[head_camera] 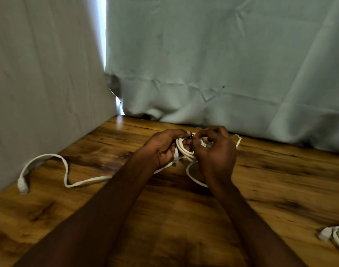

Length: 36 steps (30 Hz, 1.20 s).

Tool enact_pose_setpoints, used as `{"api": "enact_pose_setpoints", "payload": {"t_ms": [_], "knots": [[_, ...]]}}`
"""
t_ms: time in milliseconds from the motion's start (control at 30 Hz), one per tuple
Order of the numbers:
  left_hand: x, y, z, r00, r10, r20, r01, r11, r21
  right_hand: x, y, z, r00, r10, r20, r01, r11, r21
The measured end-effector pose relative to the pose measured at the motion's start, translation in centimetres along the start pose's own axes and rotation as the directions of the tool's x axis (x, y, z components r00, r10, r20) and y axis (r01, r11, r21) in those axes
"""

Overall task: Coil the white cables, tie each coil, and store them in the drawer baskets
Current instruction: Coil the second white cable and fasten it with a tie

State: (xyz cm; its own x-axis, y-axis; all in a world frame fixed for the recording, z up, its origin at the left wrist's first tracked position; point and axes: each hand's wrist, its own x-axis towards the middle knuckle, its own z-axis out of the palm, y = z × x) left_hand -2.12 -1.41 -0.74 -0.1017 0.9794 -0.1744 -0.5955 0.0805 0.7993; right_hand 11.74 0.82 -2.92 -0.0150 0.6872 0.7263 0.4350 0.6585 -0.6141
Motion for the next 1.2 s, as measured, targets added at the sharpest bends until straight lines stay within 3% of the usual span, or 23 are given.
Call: {"api": "enact_pose_setpoints", "payload": {"t_ms": [300,567,967,1200], "knots": [[-0.5,-0.6,0.4,0.988,0.149,-0.038,-0.144,0.984,0.108,0.1,-0.4,-0.6,0.997,0.010,0.073,0.015,0.943,-0.331],[-0.5,-1.4,1.1,0.971,0.222,-0.089,-0.207,0.966,0.152,0.3,-0.4,-0.6,0.996,0.063,0.070,-0.032,0.924,-0.381],[0.0,-1.8,0.6,0.984,0.171,-0.049,-0.167,0.983,0.071,0.3,-0.3,-0.8,0.984,-0.080,0.156,0.146,0.868,-0.474],[0.7,-2.2,0.6,0.982,0.181,-0.053,-0.180,0.984,0.018,0.5,-0.3,-0.7,0.995,-0.068,0.071,0.092,0.899,-0.429]]}}
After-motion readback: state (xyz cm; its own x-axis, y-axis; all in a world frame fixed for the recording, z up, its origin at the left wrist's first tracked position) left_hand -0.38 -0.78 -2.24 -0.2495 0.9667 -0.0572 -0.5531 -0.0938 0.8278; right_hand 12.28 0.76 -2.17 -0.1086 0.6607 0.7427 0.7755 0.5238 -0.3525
